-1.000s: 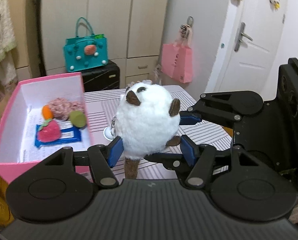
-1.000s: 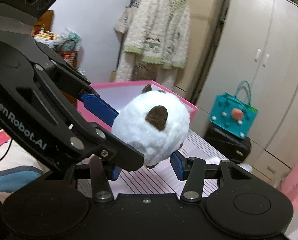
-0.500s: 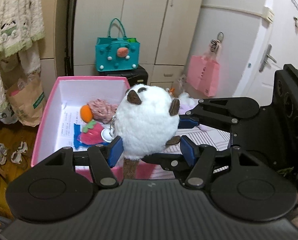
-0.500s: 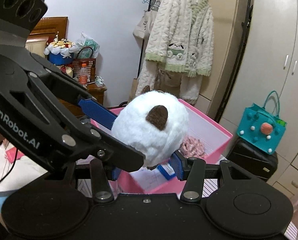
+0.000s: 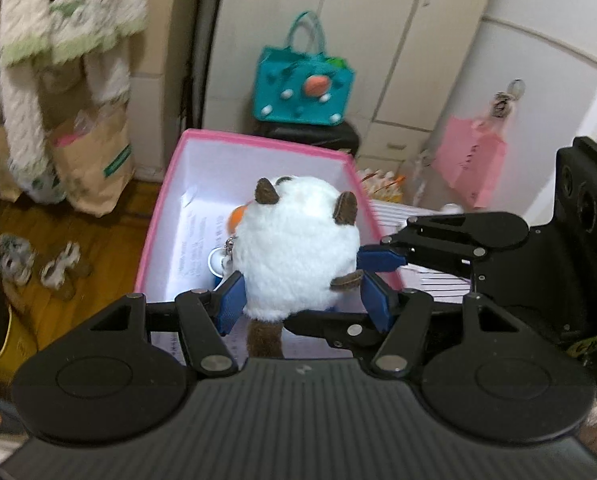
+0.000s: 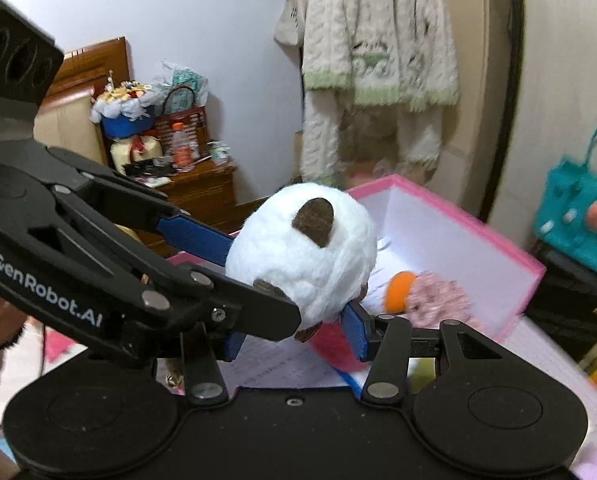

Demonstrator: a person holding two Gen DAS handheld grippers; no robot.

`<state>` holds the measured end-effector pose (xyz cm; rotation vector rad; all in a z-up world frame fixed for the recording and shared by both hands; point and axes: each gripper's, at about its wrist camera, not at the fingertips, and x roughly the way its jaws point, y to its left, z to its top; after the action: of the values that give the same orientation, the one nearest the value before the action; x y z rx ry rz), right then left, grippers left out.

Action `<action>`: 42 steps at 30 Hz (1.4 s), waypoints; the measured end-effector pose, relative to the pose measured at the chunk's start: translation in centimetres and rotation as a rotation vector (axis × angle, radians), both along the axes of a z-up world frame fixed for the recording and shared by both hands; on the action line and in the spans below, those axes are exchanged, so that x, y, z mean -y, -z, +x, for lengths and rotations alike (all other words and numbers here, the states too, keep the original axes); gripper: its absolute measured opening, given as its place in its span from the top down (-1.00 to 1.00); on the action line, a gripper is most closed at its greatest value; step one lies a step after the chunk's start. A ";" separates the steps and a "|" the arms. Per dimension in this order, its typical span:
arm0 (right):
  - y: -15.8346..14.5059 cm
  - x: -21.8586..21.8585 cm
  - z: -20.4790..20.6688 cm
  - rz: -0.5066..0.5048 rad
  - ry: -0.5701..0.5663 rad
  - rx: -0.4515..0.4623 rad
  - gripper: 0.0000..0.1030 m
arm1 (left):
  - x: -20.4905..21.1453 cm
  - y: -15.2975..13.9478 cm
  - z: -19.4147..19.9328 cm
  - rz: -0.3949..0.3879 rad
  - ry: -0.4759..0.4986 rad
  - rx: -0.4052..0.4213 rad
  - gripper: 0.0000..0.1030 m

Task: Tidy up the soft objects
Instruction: 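Lift the white cat plush with the left gripper and carry it over the box, then open the left gripper to drop the cat plush into the box, then move both grippers back toward the lavender plush on the table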

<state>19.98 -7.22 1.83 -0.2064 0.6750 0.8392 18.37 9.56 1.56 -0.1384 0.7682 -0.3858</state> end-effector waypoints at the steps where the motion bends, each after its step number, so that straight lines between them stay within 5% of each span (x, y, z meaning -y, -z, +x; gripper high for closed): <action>1: 0.4 0.0 0.7 0.017 -0.006 -0.032 -0.06 | -0.3 0.2 0.5 0.001 -0.011 -0.017 -0.17; 10: 3.3 -1.7 3.0 0.002 -0.117 -0.165 -0.02 | -1.6 2.1 1.1 0.040 -0.025 -0.079 -0.18; 21: 3.5 -2.4 3.5 -0.072 -0.126 -0.147 -0.01 | -1.6 2.5 0.6 0.109 -0.056 -0.031 -0.14; 35: -1.2 3.6 -1.0 -0.021 -0.022 -0.089 -0.01 | -1.9 -0.6 -3.3 0.103 0.003 0.015 -0.14; 42: -4.3 6.3 -4.8 -0.002 -0.006 -0.057 -0.01 | 0.0 -2.8 -6.4 0.167 0.074 0.047 -0.19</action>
<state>15.17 -13.50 6.16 -0.1872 0.7291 0.8525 11.94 9.56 4.34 0.0557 0.7575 -0.3922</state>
